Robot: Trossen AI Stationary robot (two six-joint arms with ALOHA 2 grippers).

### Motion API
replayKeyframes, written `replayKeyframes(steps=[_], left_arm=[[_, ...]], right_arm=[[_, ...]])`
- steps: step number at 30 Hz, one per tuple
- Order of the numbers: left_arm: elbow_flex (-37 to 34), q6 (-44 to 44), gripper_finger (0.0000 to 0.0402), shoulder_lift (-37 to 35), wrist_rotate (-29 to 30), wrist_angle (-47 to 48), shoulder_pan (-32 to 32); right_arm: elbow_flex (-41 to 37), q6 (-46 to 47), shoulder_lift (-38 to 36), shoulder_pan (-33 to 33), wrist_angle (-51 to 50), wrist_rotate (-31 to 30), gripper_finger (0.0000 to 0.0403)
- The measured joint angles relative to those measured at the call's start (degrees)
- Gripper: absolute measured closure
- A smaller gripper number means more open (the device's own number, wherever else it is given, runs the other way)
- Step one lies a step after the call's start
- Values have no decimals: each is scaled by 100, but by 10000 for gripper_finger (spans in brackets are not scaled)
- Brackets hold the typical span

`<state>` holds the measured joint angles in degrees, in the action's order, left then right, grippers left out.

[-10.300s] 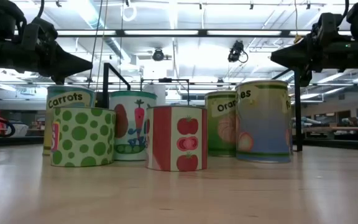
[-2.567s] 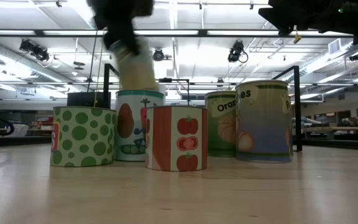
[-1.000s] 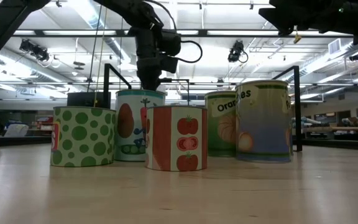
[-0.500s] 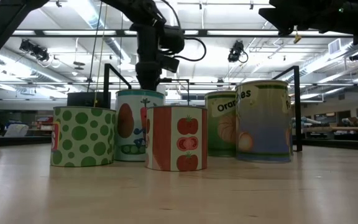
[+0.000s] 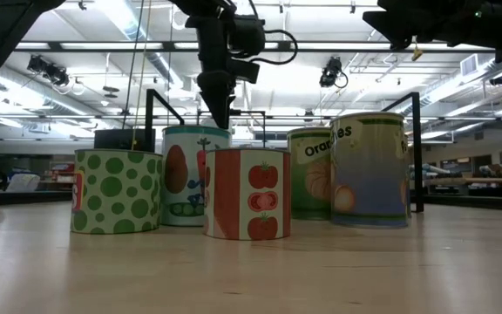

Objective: Pick and place cans onto a shelf
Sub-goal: Put the canned carrots on the shelf

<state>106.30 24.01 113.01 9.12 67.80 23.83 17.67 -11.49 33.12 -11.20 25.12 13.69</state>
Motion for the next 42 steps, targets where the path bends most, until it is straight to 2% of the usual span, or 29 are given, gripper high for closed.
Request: replayKeyframes(steps=[11, 17, 20, 30, 42], left_arm=[[-4, 41, 6, 52, -183, 57, 198], [-101, -221, 5, 96, -616, 60, 274], [-192, -188, 5, 122, -446, 79, 277], [-190, -249, 28, 114, -421, 92, 273], [-188, -1214, 58, 114, -128, 148, 269]], right_arm=[[0, 83, 0, 0, 9, 129, 157], [0, 83, 0, 0, 7, 136, 157], [0, 83, 16, 0, 7, 136, 157], [2, 83, 105, 0, 99, 138, 157], [2, 81, 111, 0, 97, 138, 157]])
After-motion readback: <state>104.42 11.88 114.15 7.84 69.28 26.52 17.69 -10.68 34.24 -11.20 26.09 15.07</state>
